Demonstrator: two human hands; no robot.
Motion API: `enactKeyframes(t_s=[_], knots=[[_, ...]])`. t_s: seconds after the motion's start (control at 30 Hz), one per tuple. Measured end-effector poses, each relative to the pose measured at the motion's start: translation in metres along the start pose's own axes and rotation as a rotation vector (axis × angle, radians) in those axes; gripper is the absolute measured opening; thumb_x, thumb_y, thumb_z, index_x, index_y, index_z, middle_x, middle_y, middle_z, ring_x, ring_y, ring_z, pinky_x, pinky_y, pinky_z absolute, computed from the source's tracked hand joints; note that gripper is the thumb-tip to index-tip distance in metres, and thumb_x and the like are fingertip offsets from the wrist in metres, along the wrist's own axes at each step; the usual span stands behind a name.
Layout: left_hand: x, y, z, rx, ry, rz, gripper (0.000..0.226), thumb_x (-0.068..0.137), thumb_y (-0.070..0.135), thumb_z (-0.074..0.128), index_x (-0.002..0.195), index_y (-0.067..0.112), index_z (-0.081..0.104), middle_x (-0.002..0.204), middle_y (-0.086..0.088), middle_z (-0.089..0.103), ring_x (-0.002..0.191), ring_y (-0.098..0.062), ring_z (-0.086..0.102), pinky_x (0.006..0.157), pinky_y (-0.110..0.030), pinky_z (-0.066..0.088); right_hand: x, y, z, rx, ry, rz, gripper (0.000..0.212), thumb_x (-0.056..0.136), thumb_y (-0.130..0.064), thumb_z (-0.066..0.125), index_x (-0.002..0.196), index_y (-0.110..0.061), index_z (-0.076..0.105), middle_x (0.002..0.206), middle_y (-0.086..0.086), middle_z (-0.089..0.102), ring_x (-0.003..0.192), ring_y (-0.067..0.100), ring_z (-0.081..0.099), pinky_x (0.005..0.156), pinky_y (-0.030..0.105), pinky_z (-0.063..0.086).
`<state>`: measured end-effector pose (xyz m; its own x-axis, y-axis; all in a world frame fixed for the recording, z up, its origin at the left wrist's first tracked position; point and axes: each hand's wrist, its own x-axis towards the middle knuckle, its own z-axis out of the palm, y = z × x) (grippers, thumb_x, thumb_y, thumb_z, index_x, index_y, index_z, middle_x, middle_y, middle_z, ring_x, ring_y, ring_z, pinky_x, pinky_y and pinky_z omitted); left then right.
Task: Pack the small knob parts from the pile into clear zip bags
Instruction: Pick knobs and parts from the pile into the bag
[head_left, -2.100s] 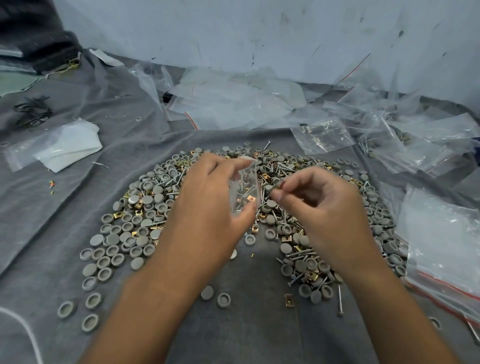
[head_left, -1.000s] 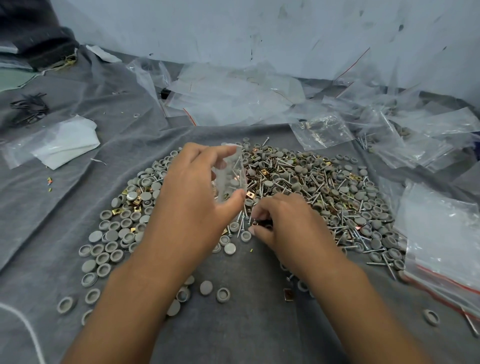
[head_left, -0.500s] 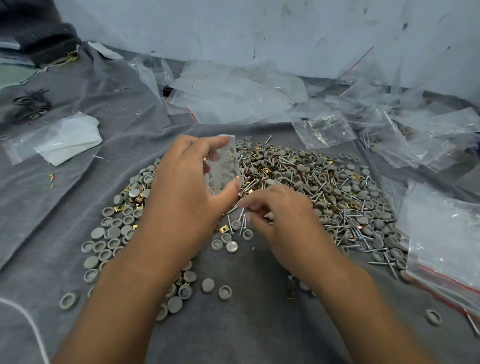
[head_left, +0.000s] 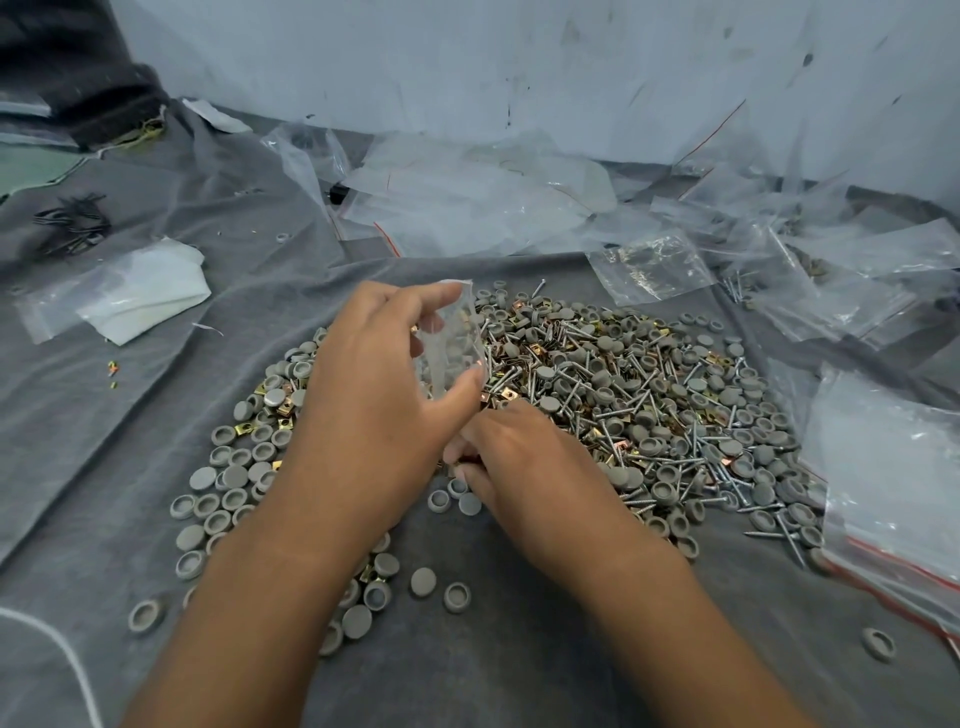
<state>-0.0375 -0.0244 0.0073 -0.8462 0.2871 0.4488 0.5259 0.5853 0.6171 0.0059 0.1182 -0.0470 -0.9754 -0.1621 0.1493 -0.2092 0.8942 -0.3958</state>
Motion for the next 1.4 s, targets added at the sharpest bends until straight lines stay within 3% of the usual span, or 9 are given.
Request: enactKeyframes(t_s=[0.27, 0.4, 0.57, 0.7, 0.8, 0.93, 1.1, 1.3, 1.4], knots=[[0.0, 0.001, 0.002, 0.007, -0.009, -0.003, 0.061, 0.078, 0.038, 0.069, 0.136, 0.029, 0.056, 0.109, 0.008, 0.052, 0.093, 0.008, 0.049, 0.083, 0.002, 0.031, -0.003, 0.002, -0.003, 0.126, -0.011, 0.031, 0.013, 0.099, -0.022, 0.064, 0.102, -0.032, 0.057, 0.107, -0.012, 0.061, 0.103, 0.008, 0.052, 0.089, 0.034, 0.048], [-0.002, 0.002, 0.004, 0.023, -0.026, -0.004, 0.061, 0.077, 0.032, 0.074, 0.136, 0.028, 0.058, 0.107, 0.009, 0.051, 0.091, 0.003, 0.049, 0.083, 0.001, 0.03, -0.002, 0.011, -0.032, 0.445, 0.355, 0.099, 0.015, 0.091, -0.015, 0.075, 0.092, -0.029, 0.068, 0.091, -0.015, 0.07, 0.088, 0.0, 0.067, 0.075, 0.013, 0.051], [-0.004, 0.006, 0.008, 0.06, -0.062, 0.014, 0.061, 0.077, 0.035, 0.073, 0.135, 0.03, 0.057, 0.107, 0.013, 0.048, 0.097, -0.004, 0.048, 0.085, -0.008, 0.034, -0.007, 0.003, -0.056, 0.525, 0.709, -0.078, 0.012, 0.089, -0.017, 0.079, 0.097, -0.024, 0.074, 0.091, -0.013, 0.075, 0.087, 0.011, 0.072, 0.075, 0.026, 0.057], [-0.006, 0.011, 0.012, 0.067, -0.094, 0.027, 0.061, 0.074, 0.038, 0.064, 0.134, 0.028, 0.059, 0.109, 0.012, 0.048, 0.101, -0.007, 0.05, 0.088, -0.017, 0.034, -0.004, -0.004, -0.052, 0.25, 0.686, -0.146, 0.013, 0.084, -0.01, 0.083, 0.096, -0.015, 0.078, 0.093, -0.011, 0.075, 0.09, 0.0, 0.068, 0.081, 0.018, 0.051], [-0.006, 0.011, 0.012, 0.076, -0.098, 0.036, 0.059, 0.075, 0.037, 0.064, 0.133, 0.028, 0.059, 0.108, 0.012, 0.048, 0.099, -0.006, 0.048, 0.086, -0.014, 0.032, -0.006, -0.002, -0.052, 0.256, 0.691, -0.091, 0.012, 0.086, -0.017, 0.082, 0.097, -0.017, 0.079, 0.096, -0.008, 0.073, 0.096, 0.01, 0.068, 0.085, 0.027, 0.052], [-0.007, 0.01, 0.012, 0.1, -0.107, 0.041, 0.057, 0.076, 0.038, 0.068, 0.132, 0.029, 0.058, 0.106, 0.012, 0.047, 0.098, -0.005, 0.046, 0.083, -0.016, 0.031, -0.006, -0.003, -0.058, 0.249, 0.76, -0.118, 0.013, 0.093, -0.025, 0.075, 0.106, -0.025, 0.077, 0.098, -0.006, 0.065, 0.096, 0.016, 0.061, 0.081, 0.021, 0.044], [-0.007, 0.011, 0.013, 0.075, -0.093, 0.058, 0.053, 0.079, 0.036, 0.062, 0.131, 0.027, 0.059, 0.107, 0.012, 0.049, 0.1, -0.005, 0.048, 0.084, -0.016, 0.036, -0.004, -0.002, -0.051, 0.268, 0.57, -0.116, 0.019, 0.094, -0.018, 0.072, 0.113, -0.016, 0.076, 0.107, -0.007, 0.069, 0.098, -0.001, 0.061, 0.086, 0.008, 0.04], [-0.009, 0.015, 0.003, -0.012, -0.09, 0.144, 0.061, 0.08, 0.057, 0.065, 0.135, 0.033, 0.056, 0.107, 0.019, 0.048, 0.104, 0.002, 0.048, 0.089, -0.005, 0.032, -0.009, 0.013, -0.062, 0.382, 0.568, -0.053, 0.028, 0.102, -0.018, 0.061, 0.128, -0.025, 0.065, 0.121, -0.013, 0.064, 0.113, 0.009, 0.061, 0.086, 0.018, 0.048], [-0.008, 0.017, -0.001, -0.062, -0.093, 0.23, 0.058, 0.077, 0.041, 0.081, 0.13, 0.032, 0.061, 0.106, 0.016, 0.054, 0.102, 0.002, 0.051, 0.086, -0.007, 0.034, -0.012, 0.014, -0.067, 0.499, 0.533, -0.042, 0.028, 0.102, -0.028, 0.06, 0.13, -0.029, 0.064, 0.124, -0.015, 0.066, 0.119, 0.011, 0.061, 0.091, 0.025, 0.051]])
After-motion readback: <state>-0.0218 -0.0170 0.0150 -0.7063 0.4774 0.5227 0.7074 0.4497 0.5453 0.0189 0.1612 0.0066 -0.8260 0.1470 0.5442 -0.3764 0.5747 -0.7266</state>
